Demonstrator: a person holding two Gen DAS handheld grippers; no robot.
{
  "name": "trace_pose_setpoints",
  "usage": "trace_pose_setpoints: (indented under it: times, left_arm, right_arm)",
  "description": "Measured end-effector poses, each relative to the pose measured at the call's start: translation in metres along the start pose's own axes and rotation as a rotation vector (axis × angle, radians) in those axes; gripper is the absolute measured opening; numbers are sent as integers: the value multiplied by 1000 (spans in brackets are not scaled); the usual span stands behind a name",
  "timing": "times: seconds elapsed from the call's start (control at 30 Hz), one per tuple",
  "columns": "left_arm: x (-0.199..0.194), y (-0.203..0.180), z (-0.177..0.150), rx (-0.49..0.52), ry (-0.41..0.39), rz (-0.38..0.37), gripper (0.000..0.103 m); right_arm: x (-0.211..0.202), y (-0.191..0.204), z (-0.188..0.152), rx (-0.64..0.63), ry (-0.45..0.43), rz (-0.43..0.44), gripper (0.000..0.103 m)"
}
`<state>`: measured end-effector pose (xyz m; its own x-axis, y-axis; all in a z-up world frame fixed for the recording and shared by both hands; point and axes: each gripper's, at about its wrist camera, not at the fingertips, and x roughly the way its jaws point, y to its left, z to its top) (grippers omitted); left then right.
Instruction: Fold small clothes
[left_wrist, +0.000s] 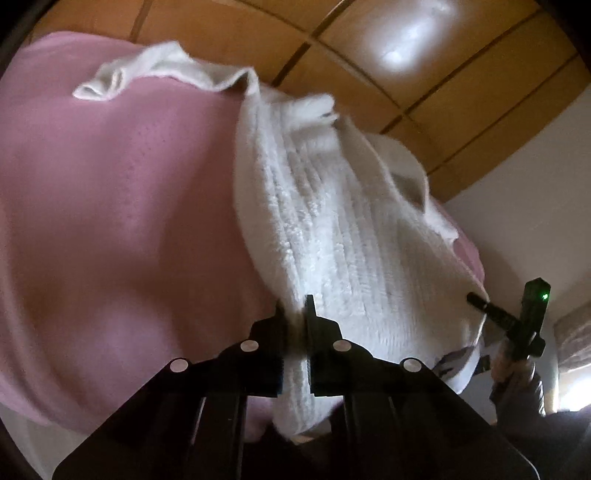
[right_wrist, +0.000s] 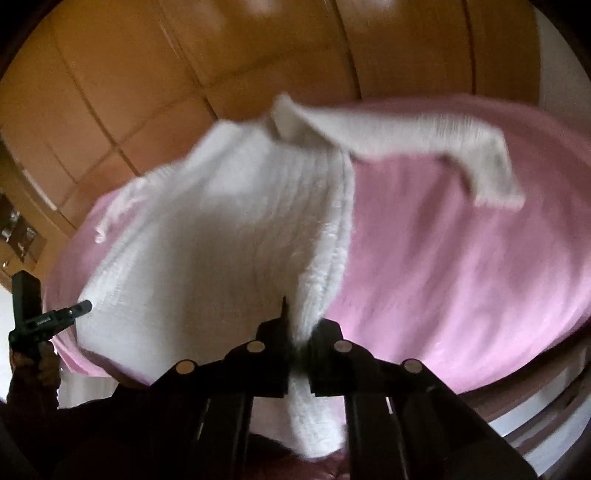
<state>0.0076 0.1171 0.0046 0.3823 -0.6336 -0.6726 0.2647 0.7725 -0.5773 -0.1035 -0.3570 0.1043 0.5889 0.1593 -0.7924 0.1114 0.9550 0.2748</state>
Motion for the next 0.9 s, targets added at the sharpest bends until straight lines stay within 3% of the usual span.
trace_pose_setpoints:
  times: [0.13,0.23,0.27,0.3,0.33,0.37,0.5,0.67,0.73,0.83,0.9]
  left_arm:
    - [1,1,-12,19,43,29,8]
    - [9,6,-3,-23,37,70,12]
    - [6,10,2,-40,17,76,26]
    - [1,16,10,-64,-14,93,37]
    - [-4,23,18,-90,-50,122,55]
    - [-13,34,30,-126,-105,167,58]
    - [-31,73,73,-250,-221,276,58]
    - [-39,120,124,-387,-322,381,58]
    - [-37,124,138,-362,-324,449,59]
    - [-25,107,155,-234,-322,566,85]
    - [-10,91,162,-107,-328,680,86]
  right_arm:
    - [23,-11,-13,-37,99,-129,6]
    - [37,-16,-17,-6,131,-146,13]
    - [36,-15,-15,-6,119,-154,19]
    - [34,-14,-13,-6,95,-170,43]
    - [29,-12,-9,4,57,-174,56]
    - [27,-11,-5,12,33,-168,56]
    - [30,13,11,9,-29,-96,66]
    - [65,63,22,-33,4,18,67]
    - [80,82,24,-47,30,46,67]
    - [104,102,25,-47,64,81,67]
    - [116,109,25,-43,79,92,67]
